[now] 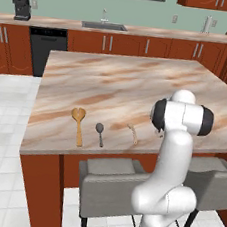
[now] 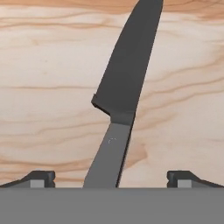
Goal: Pick up the metallic utensils from the counter and place them in the open drawer. Make sure not to pick up any wooden utensils.
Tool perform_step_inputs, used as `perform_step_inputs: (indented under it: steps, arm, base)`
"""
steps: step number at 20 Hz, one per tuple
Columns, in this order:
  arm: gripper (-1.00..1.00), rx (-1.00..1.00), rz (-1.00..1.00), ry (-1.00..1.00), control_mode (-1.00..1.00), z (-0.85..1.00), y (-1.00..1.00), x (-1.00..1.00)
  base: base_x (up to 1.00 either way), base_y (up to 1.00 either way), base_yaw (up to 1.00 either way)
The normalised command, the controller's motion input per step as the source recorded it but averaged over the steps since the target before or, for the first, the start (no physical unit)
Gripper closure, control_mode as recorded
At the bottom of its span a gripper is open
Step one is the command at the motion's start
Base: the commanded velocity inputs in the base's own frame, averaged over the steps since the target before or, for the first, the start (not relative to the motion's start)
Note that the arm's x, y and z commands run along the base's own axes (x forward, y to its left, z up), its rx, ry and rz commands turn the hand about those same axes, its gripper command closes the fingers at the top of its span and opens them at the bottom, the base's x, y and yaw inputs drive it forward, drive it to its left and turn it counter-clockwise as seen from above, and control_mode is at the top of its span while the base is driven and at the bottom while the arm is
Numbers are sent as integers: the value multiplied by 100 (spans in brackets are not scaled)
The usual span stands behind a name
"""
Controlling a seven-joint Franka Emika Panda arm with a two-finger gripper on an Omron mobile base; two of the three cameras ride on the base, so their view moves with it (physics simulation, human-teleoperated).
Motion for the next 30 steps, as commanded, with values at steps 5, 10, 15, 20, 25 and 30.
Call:
perform_step_inputs:
  steps: [5,10,15,20,25,30]
  arm:
    - [100,-1,0,-3,-100,-60,-3,22]
    - [100,0,0,-6,-100,-26,0,15]
    - [100,0,0,2,-100,-15,3,-26]
    - [100,0,6,0,-100,46,0,-49]
    - [100,0,9,-2,-100,89,0,-67]
    - [100,0,9,-4,-100,90,5,-73]
  base:
    - [0,0,0]
    - [0,0,0]
    - [0,0,0]
    - [0,0,0]
    - [0,0,0]
    - [0,0,0]
